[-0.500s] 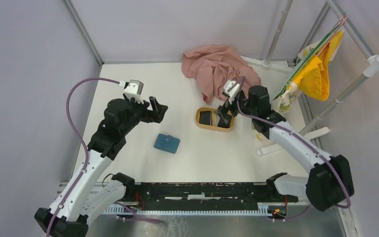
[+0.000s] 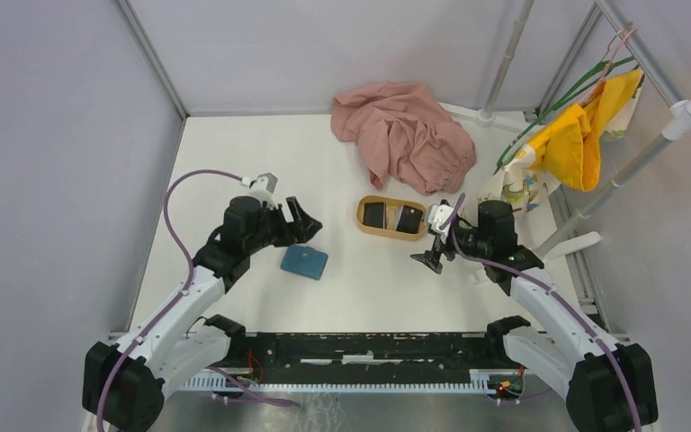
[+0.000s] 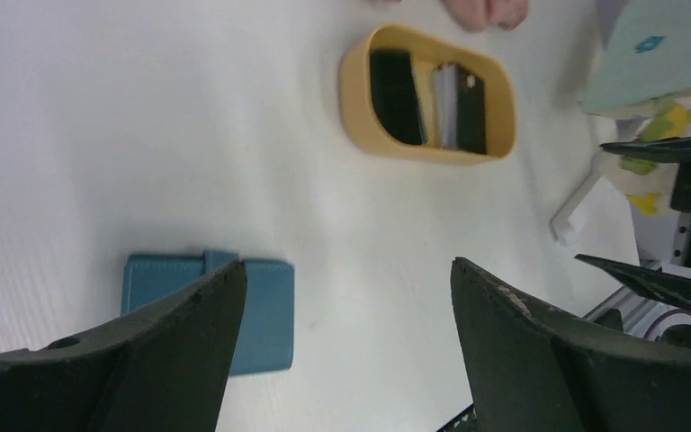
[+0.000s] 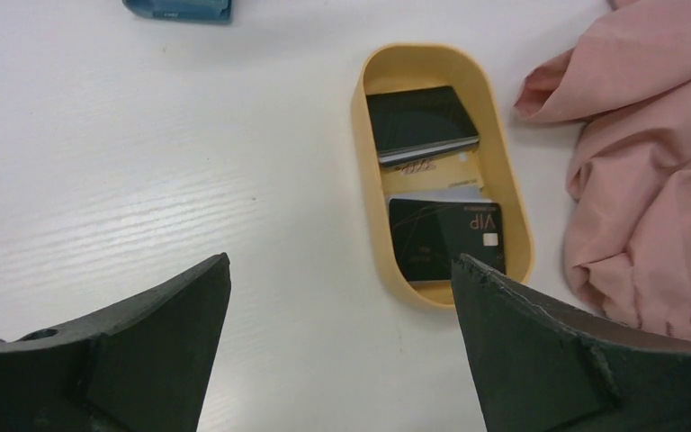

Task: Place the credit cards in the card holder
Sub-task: Move the card holder to the center of the board.

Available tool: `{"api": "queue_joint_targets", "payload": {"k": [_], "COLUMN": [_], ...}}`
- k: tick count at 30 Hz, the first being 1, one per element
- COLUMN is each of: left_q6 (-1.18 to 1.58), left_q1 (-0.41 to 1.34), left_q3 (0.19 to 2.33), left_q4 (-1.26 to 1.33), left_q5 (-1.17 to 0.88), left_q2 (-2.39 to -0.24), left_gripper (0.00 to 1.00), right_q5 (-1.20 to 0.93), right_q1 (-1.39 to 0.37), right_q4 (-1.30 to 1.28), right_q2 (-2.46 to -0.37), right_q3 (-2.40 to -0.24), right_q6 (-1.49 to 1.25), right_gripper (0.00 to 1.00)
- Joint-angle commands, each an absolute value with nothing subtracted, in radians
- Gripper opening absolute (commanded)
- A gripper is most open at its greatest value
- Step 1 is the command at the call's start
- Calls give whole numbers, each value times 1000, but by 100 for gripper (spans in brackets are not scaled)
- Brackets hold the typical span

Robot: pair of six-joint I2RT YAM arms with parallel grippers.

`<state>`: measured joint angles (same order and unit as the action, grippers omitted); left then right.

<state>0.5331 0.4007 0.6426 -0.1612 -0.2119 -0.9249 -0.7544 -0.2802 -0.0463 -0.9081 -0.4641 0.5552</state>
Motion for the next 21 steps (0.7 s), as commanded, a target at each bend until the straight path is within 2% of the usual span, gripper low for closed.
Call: {"api": "queue_joint_targets", "payload": {"k": [1, 4, 10, 13, 15, 21], "left_q6": [725, 787, 893, 919, 919, 748], "left_q1": [398, 398, 398, 402, 415, 460], "left_q3": [520, 489, 505, 557, 573, 509], "left_q4": [-102, -197, -299, -404, -440, -307], "left_q5": [-97, 54, 171, 184, 190, 221], "left_q2": [-833, -789, -858, -948, -990, -1045], "left_gripper": [88, 88, 86, 73, 69, 70], "right_q5": [-789, -764, -725, -718, -719, -742], "right_q1": [-271, -273, -274, -274, -274, -283], "right_q4": [-208, -193, -190, -181, -181, -190], "right_q2": [-967, -981, -989, -993, -993, -1007], "right_q3": [-556, -550, -546, -539, -537, -540], "right_q6": [649, 636, 641, 641, 640, 640], "right_gripper": [98, 98, 98, 98, 98, 98]}}
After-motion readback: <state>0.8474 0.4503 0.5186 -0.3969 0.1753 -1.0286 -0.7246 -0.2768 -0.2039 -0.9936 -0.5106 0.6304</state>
